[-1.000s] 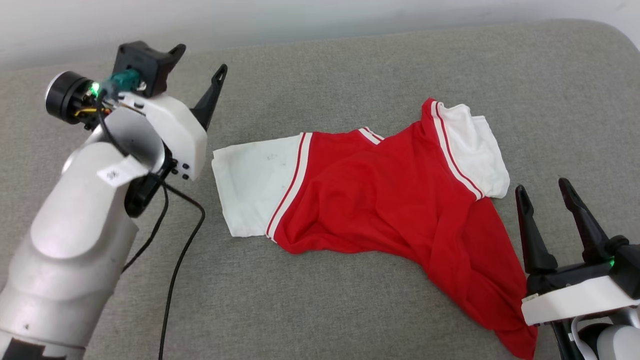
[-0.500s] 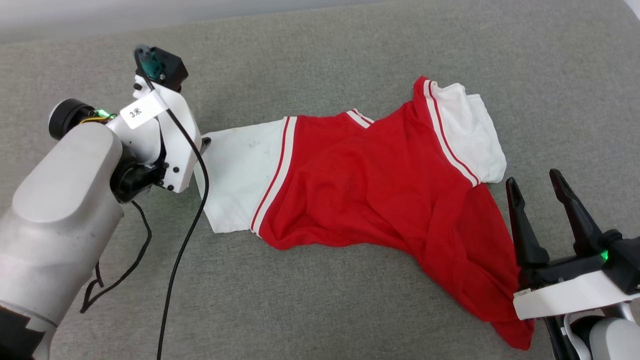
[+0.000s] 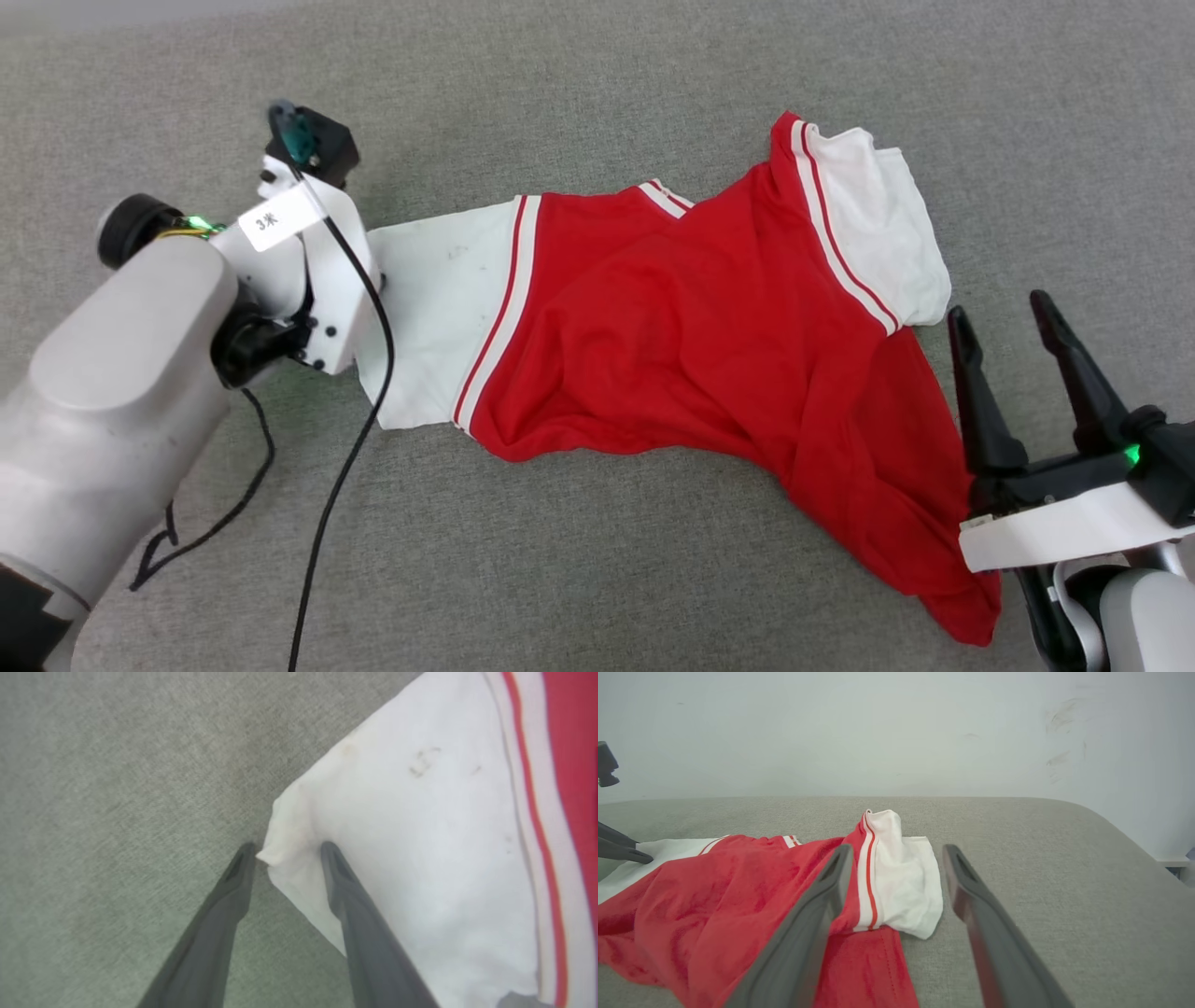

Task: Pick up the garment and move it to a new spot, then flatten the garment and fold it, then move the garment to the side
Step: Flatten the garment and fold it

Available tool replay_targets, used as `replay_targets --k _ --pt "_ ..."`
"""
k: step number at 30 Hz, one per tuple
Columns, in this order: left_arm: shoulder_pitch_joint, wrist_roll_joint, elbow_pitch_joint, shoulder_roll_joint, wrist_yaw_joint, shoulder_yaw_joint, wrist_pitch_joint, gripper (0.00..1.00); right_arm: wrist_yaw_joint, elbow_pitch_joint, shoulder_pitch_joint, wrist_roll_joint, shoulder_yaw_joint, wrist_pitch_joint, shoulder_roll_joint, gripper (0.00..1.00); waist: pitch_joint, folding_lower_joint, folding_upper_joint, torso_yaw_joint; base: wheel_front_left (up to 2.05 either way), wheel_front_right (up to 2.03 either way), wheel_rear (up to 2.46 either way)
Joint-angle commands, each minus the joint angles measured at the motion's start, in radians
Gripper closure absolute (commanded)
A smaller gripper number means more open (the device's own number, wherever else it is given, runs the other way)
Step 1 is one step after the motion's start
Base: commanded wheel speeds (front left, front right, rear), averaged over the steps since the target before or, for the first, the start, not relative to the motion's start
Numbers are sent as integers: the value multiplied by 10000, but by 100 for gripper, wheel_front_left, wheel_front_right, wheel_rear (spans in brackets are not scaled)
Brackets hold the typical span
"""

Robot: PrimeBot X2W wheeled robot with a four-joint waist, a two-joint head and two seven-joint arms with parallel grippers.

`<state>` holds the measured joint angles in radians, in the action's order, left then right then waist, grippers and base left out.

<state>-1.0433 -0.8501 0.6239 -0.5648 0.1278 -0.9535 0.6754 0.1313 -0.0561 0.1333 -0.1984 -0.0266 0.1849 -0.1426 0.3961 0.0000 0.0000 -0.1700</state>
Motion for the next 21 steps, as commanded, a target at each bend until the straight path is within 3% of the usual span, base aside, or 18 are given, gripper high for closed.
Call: replay_targets --k 1,9,14,21 --pt "497 -135 56 40 25 -435 -145 100 -11 27 170 60 93 51 -25 0 -82 0 0 75 0 0 0" --pt "306 -78 -247 -342 -4 -247 -2625 100 -11 -226 479 17 670 -291 -562 0 -682 0 0 429 0 0 0" --pt "709 -275 -723 -613 -227 213 -3819 100 -9 -406 853 -112 1219 -978 -1416 0 -1021 0 0 799 0 0 0" --pt "1530 -435 -1995 -1305 -869 605 -4556 100 -11 -543 1600 -467 1222 -2775 -2965 0 -1167 0 0 1386 0 0 0"
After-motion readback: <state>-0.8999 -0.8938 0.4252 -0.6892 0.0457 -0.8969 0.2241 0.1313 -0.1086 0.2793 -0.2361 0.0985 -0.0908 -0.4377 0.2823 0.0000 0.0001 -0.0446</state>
